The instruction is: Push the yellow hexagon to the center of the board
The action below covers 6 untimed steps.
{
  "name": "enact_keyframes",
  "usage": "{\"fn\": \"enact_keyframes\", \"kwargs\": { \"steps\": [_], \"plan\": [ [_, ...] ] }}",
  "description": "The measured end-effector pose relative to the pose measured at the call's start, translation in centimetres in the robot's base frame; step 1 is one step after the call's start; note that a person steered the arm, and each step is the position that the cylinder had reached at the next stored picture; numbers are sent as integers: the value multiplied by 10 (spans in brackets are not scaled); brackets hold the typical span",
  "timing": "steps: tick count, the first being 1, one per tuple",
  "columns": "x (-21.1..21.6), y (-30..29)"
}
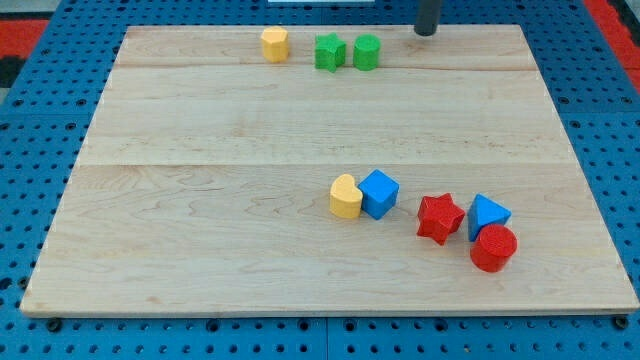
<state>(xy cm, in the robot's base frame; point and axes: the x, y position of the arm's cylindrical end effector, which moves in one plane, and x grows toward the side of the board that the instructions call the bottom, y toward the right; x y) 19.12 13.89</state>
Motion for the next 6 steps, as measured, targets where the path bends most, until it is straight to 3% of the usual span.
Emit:
{"fn": "enact_keyframes", "kwargs": {
  "steps": [2, 4, 6],
  "plan": [
    [0, -16],
    [1, -132],
    [1, -179]
  ]
}}
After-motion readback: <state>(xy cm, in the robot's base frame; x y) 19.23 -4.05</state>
